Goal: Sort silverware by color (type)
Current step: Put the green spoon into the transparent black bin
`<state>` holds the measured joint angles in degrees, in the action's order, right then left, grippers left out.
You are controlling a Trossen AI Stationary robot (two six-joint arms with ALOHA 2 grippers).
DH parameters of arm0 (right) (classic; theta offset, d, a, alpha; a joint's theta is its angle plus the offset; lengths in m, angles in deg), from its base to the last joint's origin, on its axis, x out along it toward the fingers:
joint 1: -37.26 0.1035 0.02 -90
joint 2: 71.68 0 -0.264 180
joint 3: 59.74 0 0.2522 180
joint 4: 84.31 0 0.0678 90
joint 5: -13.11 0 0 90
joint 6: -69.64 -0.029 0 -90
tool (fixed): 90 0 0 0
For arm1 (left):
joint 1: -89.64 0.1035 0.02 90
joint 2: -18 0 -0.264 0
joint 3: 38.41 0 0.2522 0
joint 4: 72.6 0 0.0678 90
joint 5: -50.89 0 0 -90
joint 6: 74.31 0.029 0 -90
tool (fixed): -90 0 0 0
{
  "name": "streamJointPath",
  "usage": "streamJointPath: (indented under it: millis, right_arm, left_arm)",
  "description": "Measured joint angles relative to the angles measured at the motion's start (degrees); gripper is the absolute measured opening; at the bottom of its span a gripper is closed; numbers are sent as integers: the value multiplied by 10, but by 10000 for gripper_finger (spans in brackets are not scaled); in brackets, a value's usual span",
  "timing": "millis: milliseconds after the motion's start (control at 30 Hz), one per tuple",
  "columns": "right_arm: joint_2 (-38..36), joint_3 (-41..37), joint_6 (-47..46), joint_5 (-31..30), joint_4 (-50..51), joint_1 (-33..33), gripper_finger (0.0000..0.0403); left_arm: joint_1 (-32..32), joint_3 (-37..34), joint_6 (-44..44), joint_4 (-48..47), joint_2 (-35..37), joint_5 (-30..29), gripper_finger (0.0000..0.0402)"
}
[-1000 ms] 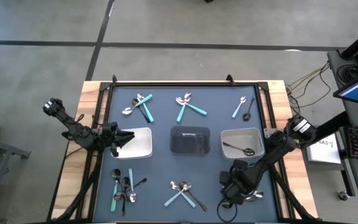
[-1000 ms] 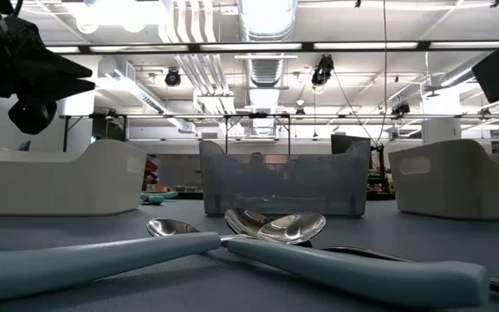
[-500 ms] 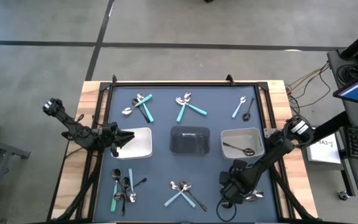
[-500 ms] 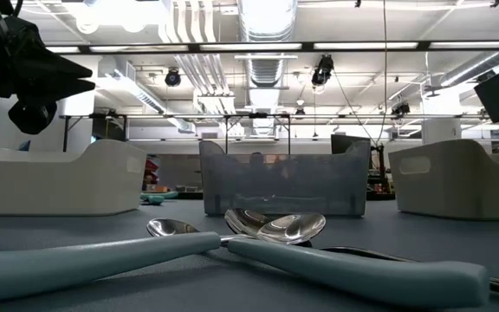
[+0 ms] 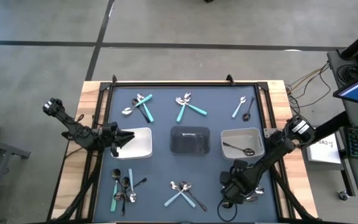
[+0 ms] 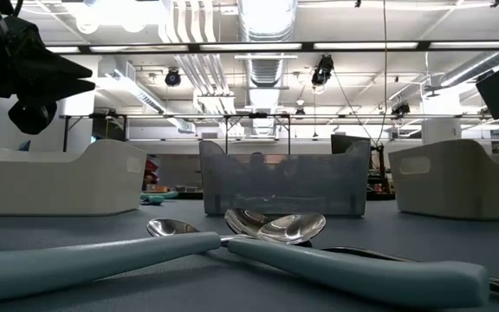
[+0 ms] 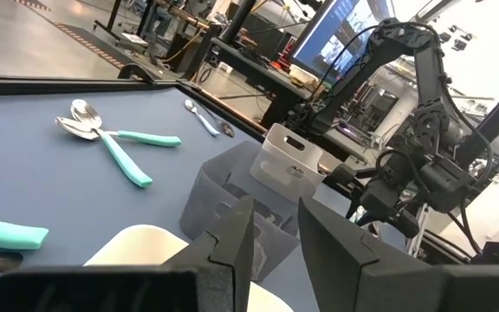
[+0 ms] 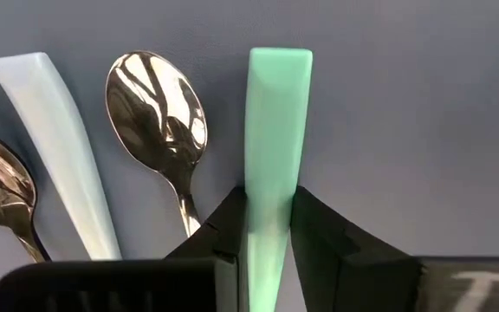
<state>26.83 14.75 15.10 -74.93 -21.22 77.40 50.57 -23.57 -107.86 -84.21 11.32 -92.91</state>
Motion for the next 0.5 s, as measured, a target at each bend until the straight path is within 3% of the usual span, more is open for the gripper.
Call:
streamJointPath:
  millis: [333,500]
  right_arm:
    - [-30,15,7,-40,92,0,53]
    - [-55,43,30,-45,88,0,53]
  left_arm:
    - [0,0,0,0,0,0,76]
    - [0,0,0,0,0,0,76]
